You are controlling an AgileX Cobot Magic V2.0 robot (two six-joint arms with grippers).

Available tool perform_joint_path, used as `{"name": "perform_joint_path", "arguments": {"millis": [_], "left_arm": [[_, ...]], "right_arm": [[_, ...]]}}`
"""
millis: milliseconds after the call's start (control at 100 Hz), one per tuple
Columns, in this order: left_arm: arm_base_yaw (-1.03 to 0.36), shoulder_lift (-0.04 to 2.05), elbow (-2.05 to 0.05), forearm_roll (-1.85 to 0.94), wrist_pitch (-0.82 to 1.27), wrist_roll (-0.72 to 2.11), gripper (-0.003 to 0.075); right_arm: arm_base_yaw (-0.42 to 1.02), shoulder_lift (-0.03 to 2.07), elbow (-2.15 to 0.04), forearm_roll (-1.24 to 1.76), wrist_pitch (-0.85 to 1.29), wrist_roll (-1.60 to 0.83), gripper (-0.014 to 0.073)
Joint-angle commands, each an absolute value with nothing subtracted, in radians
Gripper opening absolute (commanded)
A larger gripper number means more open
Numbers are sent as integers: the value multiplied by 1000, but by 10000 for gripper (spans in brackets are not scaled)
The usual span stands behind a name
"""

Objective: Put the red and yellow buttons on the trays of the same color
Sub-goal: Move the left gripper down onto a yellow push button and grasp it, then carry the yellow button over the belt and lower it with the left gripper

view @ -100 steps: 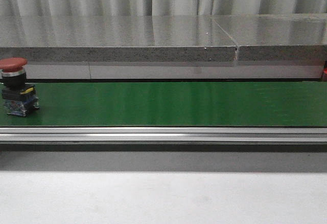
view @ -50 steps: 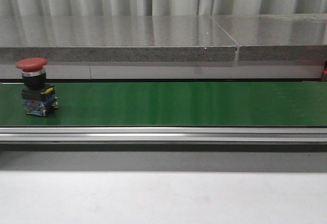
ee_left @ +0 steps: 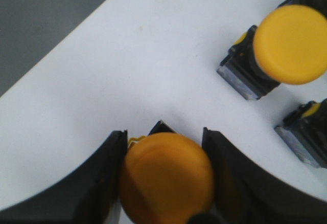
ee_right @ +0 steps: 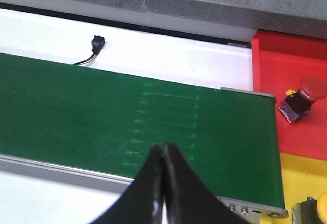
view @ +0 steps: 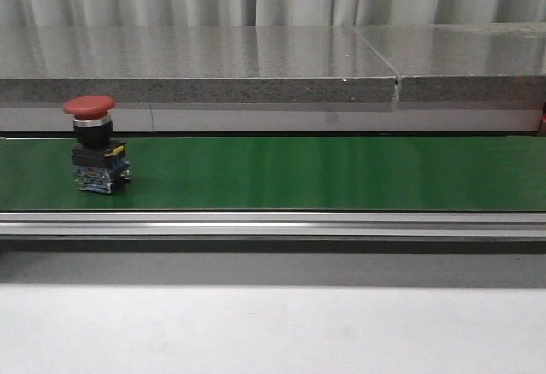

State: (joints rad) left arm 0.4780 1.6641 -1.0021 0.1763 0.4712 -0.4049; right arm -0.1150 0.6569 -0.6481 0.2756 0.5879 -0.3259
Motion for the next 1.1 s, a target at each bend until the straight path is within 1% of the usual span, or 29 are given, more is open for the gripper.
{"name": "perform_joint_path", "arguments": {"millis": [0, 190, 410, 590, 730, 950, 1090], "left_arm": [[468, 1556, -1027, 157, 459, -406, -19], [400, 1408, -1027, 157, 473, -406, -19], [230, 1325, -1027, 157, 543, -367, -19], [103, 1341, -1027, 147, 555, -361, -19], [36, 1372, -1027, 147, 553, -359, -19], [-8, 1446, -1053, 122, 550, -354, -19], [-24, 1485, -1092, 122, 587, -351, -19]], "right_arm": [[-112, 656, -671, 282, 526, -332, -68], [-112, 656, -671, 282, 526, -332, -68], [-112, 656, -671, 282, 526, -332, -68], [-112, 656, -671, 282, 526, -332, -68], [-112, 656, -671, 282, 526, -332, -68], [-112, 656, -671, 282, 526, -332, -68], [-112, 656, -671, 282, 526, -332, -68]]}}
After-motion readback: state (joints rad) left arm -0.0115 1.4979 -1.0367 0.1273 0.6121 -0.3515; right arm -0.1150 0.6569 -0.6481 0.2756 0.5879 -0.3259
